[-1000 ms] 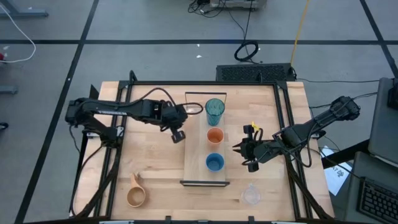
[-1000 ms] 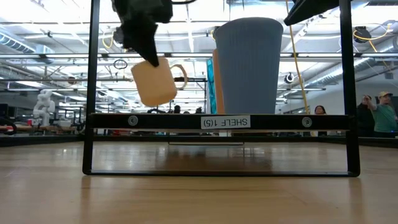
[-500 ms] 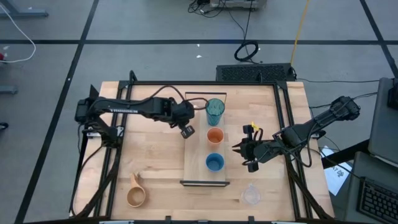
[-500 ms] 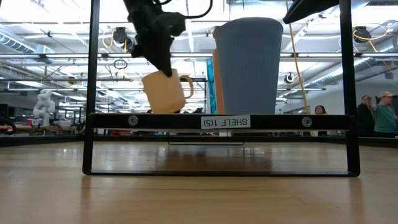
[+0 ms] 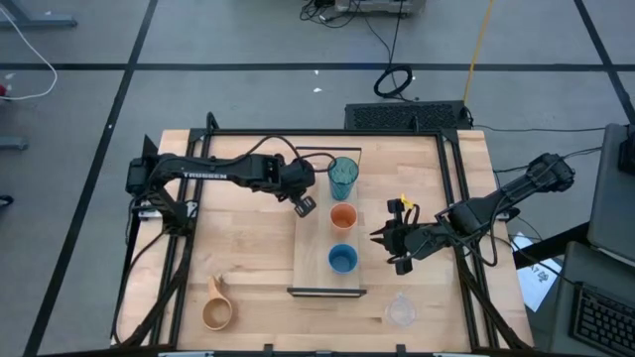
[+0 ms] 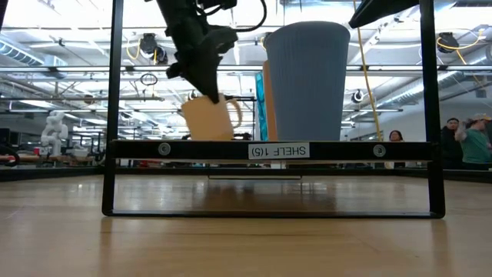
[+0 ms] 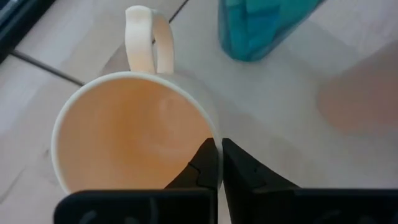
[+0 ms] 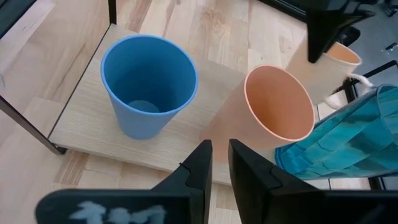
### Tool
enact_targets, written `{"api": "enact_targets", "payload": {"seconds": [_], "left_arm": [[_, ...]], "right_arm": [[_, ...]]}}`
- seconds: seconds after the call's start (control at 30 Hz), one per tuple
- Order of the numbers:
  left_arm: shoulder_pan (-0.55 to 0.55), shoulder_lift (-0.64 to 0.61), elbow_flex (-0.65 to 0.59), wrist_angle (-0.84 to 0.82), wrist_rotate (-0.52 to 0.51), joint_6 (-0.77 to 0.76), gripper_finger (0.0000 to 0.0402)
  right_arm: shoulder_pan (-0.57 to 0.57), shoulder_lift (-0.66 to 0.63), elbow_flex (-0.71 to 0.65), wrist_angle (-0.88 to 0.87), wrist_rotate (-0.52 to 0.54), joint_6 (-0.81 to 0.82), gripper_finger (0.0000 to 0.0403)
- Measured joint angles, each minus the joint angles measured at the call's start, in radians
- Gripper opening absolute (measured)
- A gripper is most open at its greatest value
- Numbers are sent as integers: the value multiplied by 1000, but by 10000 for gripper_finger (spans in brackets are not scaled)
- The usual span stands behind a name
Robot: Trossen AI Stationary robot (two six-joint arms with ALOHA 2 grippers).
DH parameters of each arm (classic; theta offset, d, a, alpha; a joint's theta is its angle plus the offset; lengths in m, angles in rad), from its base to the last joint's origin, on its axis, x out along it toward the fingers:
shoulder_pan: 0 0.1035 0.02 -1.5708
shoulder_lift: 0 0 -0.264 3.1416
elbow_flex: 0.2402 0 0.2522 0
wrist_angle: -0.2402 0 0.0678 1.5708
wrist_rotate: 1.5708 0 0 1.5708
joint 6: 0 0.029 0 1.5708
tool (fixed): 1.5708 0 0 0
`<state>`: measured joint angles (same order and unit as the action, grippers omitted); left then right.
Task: Stack small to large cups/mugs on shelf
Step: Put the light orange mug on the shelf
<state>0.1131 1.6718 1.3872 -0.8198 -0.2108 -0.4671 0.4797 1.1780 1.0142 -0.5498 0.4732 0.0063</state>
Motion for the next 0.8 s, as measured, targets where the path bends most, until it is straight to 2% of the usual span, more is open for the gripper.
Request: {"api": "enact_targets", "payload": {"seconds": [0.8], "left_arm": [[5, 7, 0, 67, -45, -15, 7]], "right_arm": [[0, 0, 0, 0, 0, 0, 42]]}}
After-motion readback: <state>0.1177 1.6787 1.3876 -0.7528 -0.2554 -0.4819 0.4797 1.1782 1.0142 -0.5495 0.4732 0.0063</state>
